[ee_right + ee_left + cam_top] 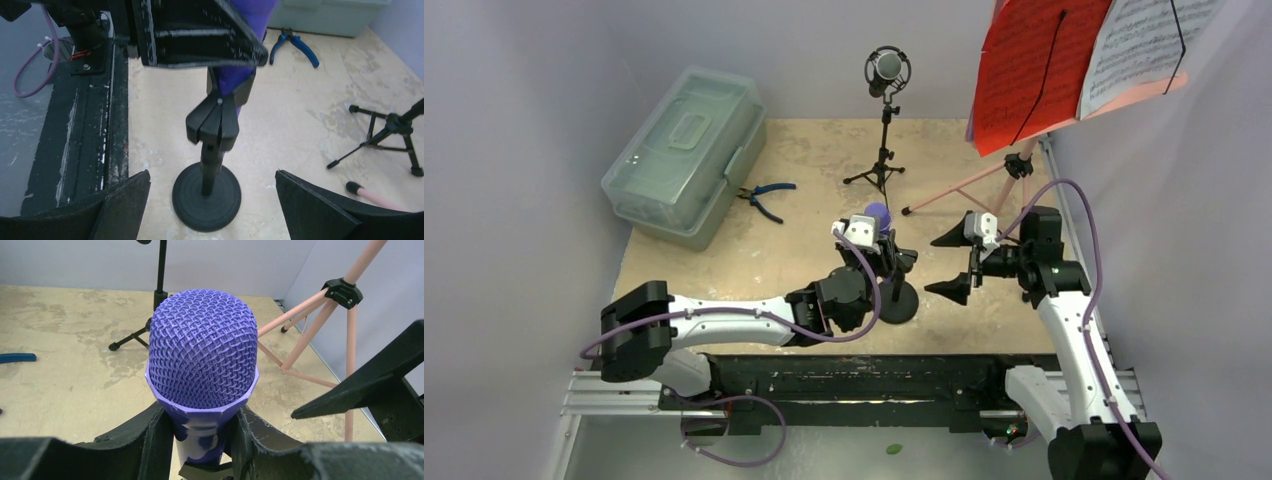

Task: Pack up the instrument practice props
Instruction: Remove the microphone from the microphone stand.

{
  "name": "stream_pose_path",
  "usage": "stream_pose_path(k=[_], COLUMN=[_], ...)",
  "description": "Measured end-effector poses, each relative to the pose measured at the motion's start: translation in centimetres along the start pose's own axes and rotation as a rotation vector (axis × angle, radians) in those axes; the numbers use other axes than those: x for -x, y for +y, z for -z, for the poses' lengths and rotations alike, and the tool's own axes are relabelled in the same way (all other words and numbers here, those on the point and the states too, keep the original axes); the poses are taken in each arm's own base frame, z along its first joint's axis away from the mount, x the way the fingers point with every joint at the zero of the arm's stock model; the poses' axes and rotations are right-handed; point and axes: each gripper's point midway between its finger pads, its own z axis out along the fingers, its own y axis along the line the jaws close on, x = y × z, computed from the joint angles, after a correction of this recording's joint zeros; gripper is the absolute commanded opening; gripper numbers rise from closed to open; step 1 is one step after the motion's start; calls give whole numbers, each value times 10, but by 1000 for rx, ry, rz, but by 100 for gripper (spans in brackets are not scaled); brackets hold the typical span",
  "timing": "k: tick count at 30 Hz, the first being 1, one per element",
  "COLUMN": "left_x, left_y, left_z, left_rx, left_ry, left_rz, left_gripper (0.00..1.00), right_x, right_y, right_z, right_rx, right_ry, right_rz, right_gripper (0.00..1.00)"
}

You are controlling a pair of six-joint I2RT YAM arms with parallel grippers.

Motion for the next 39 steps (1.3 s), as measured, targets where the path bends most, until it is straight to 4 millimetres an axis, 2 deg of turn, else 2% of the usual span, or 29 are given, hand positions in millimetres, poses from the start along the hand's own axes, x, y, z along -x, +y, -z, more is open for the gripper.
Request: stream_pose_path(k=[5,9,12,17,19,23,24,26,33,39], left_x=[-7,-8,-9,-12,-12,-12,-12,-13,-12,10], left_y=[-2,-5,-9,-18,-20,-20,-18,-17,-14,3], left_z=[5,5,4,4,4,6,6,6,10,22], left_rx=[29,52,62,67,66,72,80,85,90,87], left_ry=[3,0,-2,-4,-4,-7,-8,-6,-8,-31], left_rz=[-7,-7,-8,-8,-6,-5,-6,-12,-10,15], left_gripper=[0,0,0,0,0,0,0,0,0,0], right_x=[15,18,13,0,-2,-1,-1,0,-1,-1], right_y=[-3,-4,-2,0,-1,-4,-3,-3,-3,-2], right_z=[-16,-25,-33,-40,-41,-40,-40,-39,-38,-40], right_rx=[12,17,28,23,14,-1,-1,-10,-17,-4], right_ry=[-3,-6,-1,21,28,30,28,29,37,38], right_rz=[71,88,79,50,47,47,43,44,64,87], right_gripper=[99,98,91,67,53,13,7,2,1,7])
